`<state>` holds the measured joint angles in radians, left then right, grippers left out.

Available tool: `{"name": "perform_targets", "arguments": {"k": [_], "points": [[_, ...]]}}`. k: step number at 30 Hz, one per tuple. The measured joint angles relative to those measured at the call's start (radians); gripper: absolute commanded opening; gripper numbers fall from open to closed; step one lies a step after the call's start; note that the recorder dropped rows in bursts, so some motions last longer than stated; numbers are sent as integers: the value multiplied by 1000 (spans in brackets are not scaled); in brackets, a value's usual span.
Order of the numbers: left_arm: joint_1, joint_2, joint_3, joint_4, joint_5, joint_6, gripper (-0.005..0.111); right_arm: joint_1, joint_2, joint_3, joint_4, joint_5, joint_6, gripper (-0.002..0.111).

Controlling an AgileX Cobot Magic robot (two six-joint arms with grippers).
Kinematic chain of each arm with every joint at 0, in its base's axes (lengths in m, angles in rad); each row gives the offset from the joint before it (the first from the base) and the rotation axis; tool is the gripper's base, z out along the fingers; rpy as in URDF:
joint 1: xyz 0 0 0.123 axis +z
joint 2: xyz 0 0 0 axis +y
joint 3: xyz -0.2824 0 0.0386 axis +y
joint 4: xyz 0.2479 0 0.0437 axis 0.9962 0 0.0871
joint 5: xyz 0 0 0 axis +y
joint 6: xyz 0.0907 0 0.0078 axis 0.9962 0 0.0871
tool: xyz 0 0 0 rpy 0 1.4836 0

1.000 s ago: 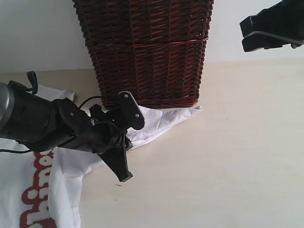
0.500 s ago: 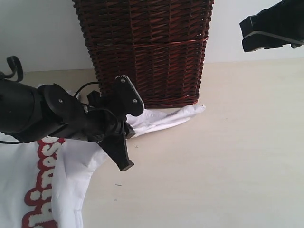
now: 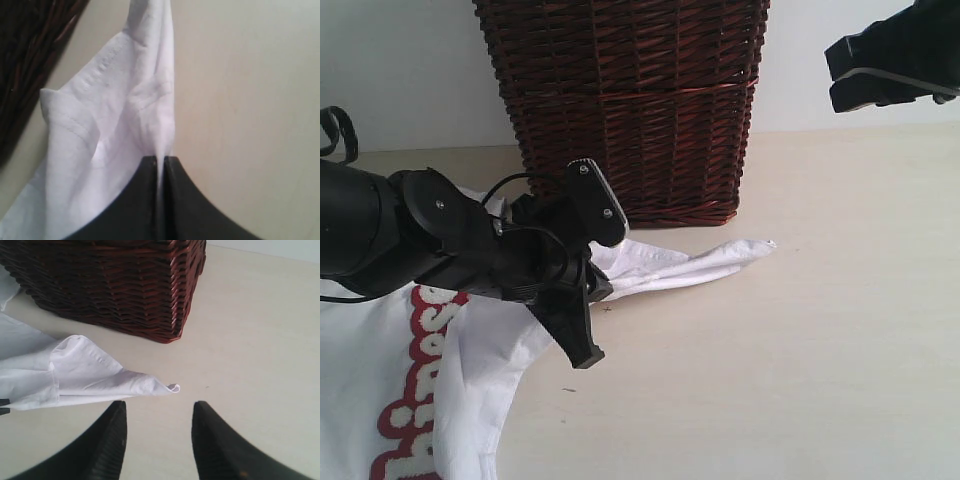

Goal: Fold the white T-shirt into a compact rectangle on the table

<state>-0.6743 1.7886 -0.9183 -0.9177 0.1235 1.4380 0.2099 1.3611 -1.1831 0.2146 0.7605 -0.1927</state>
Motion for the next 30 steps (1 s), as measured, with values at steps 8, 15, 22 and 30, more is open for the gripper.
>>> {"name": "perform_targets", "arguments": {"k": [8, 15, 22, 30], "points": [[15, 35, 0, 2, 2, 0, 0, 0, 0, 0, 0, 0, 0, 42], [15, 52, 0, 2, -12, 0, 24, 0, 0, 0, 0, 2, 0, 42], [15, 52, 0, 5, -49, 0, 20, 0, 0, 0, 0, 2, 0, 42], [15, 52, 0, 9, -17, 0, 26, 0, 0, 0, 0, 2, 0, 42]]}}
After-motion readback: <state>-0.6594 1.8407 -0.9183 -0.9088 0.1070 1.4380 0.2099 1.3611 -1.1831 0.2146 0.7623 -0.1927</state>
